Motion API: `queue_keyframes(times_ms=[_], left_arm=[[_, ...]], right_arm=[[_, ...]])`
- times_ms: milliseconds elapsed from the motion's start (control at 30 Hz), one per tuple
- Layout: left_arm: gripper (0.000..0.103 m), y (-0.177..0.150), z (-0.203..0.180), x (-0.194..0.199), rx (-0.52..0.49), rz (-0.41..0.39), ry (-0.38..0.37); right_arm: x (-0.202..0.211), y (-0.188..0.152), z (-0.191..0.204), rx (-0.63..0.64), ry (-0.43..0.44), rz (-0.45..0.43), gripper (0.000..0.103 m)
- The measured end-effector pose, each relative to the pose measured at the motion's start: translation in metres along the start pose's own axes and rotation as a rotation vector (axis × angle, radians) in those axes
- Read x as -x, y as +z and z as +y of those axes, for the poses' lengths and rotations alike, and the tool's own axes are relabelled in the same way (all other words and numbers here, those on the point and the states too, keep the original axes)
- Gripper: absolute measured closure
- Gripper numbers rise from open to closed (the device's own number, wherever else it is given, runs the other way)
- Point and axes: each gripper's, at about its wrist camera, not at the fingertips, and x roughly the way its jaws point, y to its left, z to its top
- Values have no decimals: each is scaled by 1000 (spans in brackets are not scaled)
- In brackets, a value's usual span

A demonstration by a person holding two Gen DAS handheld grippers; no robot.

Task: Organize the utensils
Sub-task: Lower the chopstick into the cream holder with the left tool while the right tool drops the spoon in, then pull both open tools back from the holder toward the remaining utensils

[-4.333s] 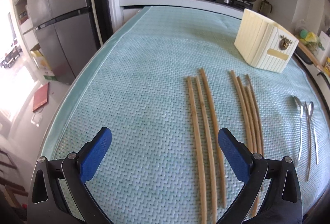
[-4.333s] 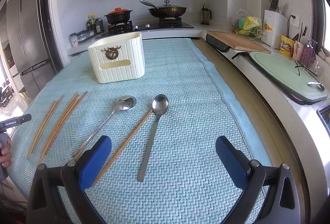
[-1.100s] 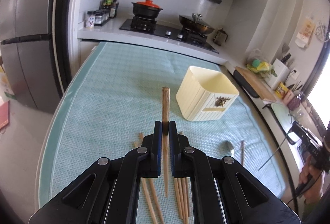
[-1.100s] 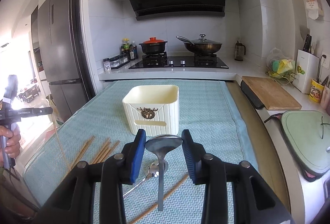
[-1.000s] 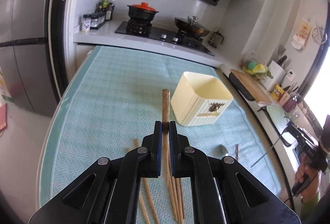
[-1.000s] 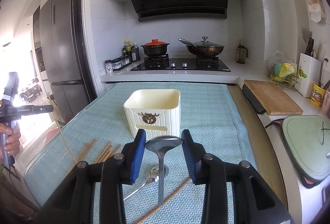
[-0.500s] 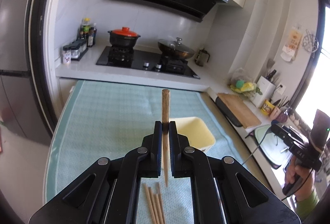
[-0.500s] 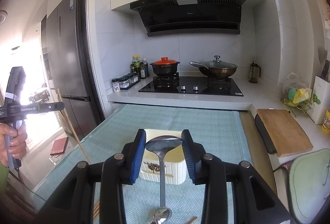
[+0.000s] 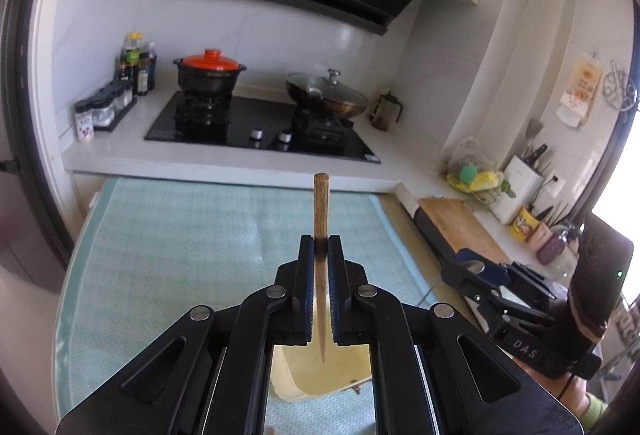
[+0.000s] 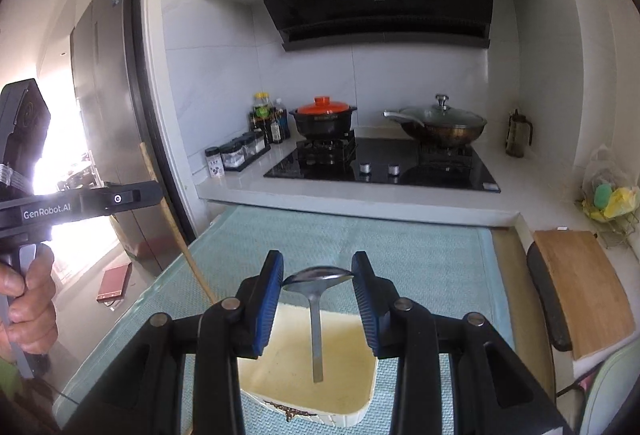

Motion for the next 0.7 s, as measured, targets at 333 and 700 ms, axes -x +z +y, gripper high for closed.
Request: queue_keyframes(times_ms=[333, 700], left_arm=[[97, -44, 1, -98, -31, 209, 110], [41, -37, 23, -27, -32, 93, 167]], right_arm=[[-98, -31, -26, -78, -60, 179, 67], [-26, -28, -39, -82, -127, 35, 42]])
